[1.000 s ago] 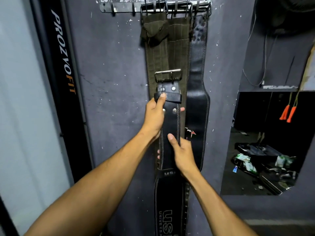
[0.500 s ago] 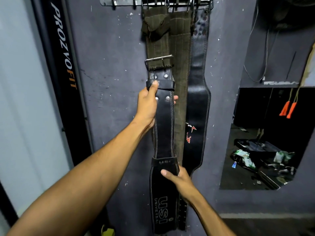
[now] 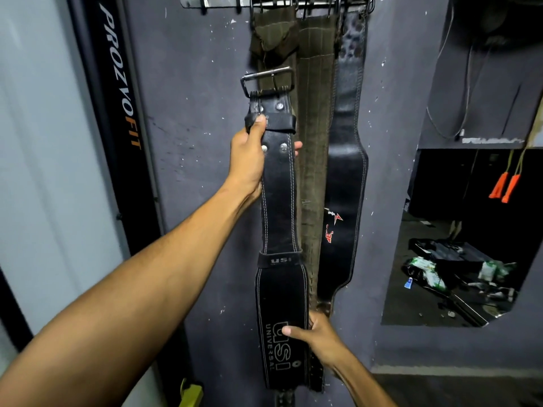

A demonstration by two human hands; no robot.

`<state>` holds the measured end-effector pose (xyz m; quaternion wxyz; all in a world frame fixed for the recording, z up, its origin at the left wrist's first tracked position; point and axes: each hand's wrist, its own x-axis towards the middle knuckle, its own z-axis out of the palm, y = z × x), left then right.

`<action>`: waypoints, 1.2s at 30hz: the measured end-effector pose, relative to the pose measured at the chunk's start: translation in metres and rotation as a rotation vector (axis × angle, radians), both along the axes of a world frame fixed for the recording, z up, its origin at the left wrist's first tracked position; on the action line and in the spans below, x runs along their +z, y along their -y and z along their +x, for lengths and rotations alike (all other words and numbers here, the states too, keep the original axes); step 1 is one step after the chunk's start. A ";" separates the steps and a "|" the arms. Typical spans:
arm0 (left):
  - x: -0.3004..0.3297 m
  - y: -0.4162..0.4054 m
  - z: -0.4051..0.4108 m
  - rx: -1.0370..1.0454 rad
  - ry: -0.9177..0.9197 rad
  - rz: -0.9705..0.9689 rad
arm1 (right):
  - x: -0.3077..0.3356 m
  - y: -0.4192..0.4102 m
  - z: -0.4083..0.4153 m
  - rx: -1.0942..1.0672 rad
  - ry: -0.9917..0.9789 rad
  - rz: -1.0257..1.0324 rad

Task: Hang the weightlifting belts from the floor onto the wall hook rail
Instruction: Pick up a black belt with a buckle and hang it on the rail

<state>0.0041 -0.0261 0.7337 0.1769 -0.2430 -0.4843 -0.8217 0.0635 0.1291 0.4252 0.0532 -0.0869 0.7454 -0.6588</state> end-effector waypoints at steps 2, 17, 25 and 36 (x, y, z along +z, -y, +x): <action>0.002 -0.004 0.002 -0.009 -0.009 -0.010 | -0.006 0.002 -0.003 -0.053 -0.004 -0.008; -0.006 -0.026 -0.009 0.144 0.015 -0.121 | 0.226 -0.026 -0.042 -0.023 -0.506 -0.089; 0.008 -0.017 0.002 0.151 0.004 -0.141 | 0.351 -0.003 -0.075 -0.085 -0.775 0.065; 0.048 0.047 -0.061 0.194 -0.087 -0.208 | 0.431 0.073 -0.157 -0.378 -1.029 0.058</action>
